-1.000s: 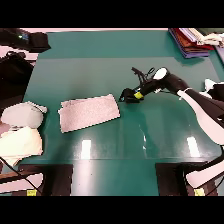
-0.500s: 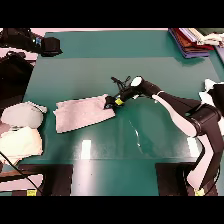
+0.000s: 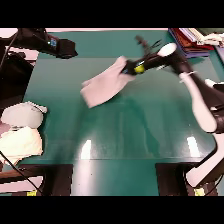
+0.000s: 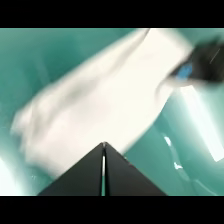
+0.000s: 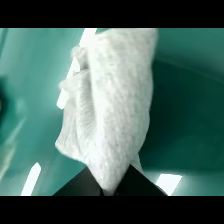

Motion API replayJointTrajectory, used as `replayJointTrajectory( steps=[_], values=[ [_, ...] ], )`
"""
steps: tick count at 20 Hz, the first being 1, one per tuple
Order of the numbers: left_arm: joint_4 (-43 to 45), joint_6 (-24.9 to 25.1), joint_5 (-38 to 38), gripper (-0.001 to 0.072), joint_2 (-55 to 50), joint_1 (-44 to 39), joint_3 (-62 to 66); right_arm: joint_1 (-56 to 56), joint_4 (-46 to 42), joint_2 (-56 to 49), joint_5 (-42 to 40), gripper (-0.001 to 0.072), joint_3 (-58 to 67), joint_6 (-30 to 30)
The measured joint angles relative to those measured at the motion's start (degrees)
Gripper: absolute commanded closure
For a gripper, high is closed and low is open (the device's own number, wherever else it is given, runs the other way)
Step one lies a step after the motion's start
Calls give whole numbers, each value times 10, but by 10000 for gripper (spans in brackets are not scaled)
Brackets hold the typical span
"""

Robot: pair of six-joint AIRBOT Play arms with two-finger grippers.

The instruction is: Fold the shirts.

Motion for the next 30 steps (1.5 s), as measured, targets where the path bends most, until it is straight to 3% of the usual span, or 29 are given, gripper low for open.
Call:
replayJointTrajectory(
  steps=[6,14,22,26,30],
  values=[
    [0,1,26,681,0,-44,0,-240,-127,95,49,700,11,16],
    [-2,-24,36,680,0,-55,0,-501,-159,116,20,700,12,8],
    [-1,-36,37,680,0,-56,0,-546,-161,117,-16,700,57,-37],
    [-1,-36,37,680,0,-56,0,-550,-168,121,16,700,97,-46],
    [-1,-36,33,680,0,-56,0,-559,-216,157,47,699,50,-48]
  ],
)
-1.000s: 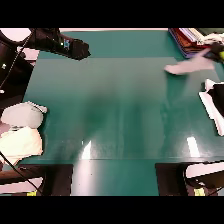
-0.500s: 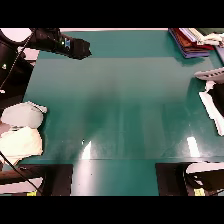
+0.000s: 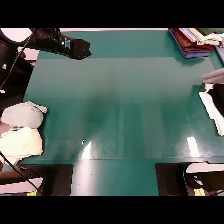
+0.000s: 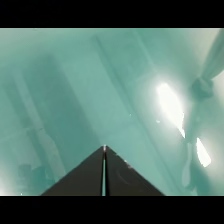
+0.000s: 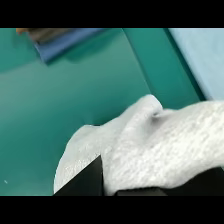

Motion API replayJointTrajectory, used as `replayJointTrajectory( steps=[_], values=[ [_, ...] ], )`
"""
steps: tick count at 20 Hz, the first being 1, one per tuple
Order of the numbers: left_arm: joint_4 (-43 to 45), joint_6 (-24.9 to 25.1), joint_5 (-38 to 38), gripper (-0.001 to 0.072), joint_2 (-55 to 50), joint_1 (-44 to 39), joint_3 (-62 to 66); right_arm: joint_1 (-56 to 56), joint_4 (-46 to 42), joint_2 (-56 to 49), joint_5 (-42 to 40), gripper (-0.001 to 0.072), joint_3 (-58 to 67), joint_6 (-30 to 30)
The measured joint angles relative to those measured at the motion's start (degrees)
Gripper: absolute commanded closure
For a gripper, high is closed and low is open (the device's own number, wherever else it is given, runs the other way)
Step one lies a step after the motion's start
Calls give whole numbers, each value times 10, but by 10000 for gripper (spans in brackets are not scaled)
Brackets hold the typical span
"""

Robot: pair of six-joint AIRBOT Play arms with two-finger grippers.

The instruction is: Fold the shirts.

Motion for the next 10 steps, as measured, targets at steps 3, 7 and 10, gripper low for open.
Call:
replayJointTrajectory(
  steps=[3,7,10],
  values=[
    [0,2,-9,680,0,0,0,-18,-43,47,10,699,-84,0],
    [1,11,-20,680,0,0,0,-64,-75,117,24,559,-215,0],
    [1,15,-24,680,0,0,0,-106,-88,168,29,323,-305,0]
  ],
)
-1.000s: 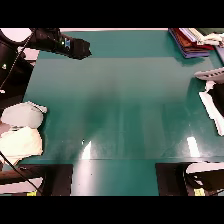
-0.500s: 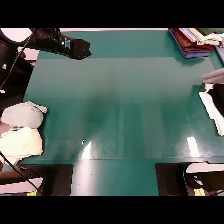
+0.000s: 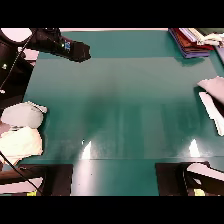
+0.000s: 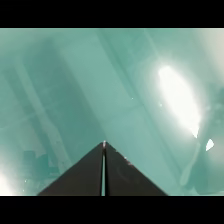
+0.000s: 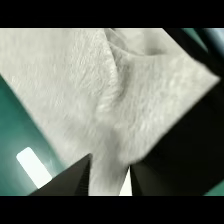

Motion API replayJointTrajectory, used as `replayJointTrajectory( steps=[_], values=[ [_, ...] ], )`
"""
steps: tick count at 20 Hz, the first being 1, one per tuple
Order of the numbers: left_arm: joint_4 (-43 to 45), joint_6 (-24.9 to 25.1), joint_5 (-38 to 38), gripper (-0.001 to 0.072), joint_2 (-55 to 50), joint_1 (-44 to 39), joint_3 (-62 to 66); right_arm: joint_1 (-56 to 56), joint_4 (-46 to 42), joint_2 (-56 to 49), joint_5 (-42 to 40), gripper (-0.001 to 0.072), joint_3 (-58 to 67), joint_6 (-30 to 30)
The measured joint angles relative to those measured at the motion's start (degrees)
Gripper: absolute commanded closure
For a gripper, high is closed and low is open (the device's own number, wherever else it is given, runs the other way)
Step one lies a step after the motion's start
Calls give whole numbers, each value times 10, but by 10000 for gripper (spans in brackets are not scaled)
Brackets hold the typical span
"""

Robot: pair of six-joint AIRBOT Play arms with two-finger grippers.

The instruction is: Fold the shirts.

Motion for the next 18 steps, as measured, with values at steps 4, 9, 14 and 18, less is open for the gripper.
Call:
replayJointTrajectory(
  steps=[4,9,14,18],
  values=[
    [0,2,-4,679,0,0,0,-50,-5,54,-3,175,-82,3],
    [0,2,-5,680,0,0,0,-48,64,98,-25,178,-114,25],
    [1,2,6,680,0,0,0,105,172,137,-52,179,-120,29],
    [1,2,11,679,0,0,0,297,195,151,-61,193,-121,30]
  ],
)
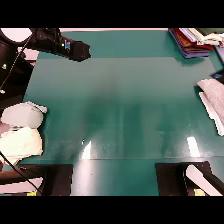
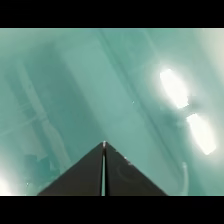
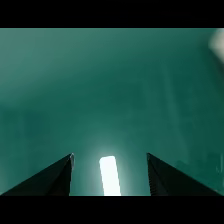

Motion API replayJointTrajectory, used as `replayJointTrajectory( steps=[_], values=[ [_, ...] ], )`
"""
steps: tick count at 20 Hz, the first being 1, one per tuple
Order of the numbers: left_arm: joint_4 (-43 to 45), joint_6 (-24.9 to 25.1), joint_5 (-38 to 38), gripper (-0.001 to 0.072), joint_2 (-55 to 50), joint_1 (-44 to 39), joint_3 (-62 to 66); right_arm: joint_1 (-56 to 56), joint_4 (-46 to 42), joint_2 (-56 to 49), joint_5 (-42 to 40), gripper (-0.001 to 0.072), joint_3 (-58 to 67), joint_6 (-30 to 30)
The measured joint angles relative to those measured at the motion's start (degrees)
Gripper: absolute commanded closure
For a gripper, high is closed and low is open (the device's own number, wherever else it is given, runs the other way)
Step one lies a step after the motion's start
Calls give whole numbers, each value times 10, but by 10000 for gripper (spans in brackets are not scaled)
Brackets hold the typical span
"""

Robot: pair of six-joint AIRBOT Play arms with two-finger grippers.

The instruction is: Fold the shirts.

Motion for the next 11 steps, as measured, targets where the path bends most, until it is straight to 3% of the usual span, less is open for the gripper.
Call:
replayJointTrajectory(
  steps=[2,3,4,5,11],
  values=[
    [0,0,1,679,0,0,0,96,2,2,-11,216,0,0],
    [0,0,1,680,0,0,0,140,2,2,-18,337,0,0],
    [0,0,1,680,0,0,0,184,-2,3,-27,595,0,0],
    [0,0,1,680,0,0,0,223,-6,3,-35,699,0,0],
    [0,0,2,679,0,0,0,369,-34,3,-58,699,0,0]
  ],
)
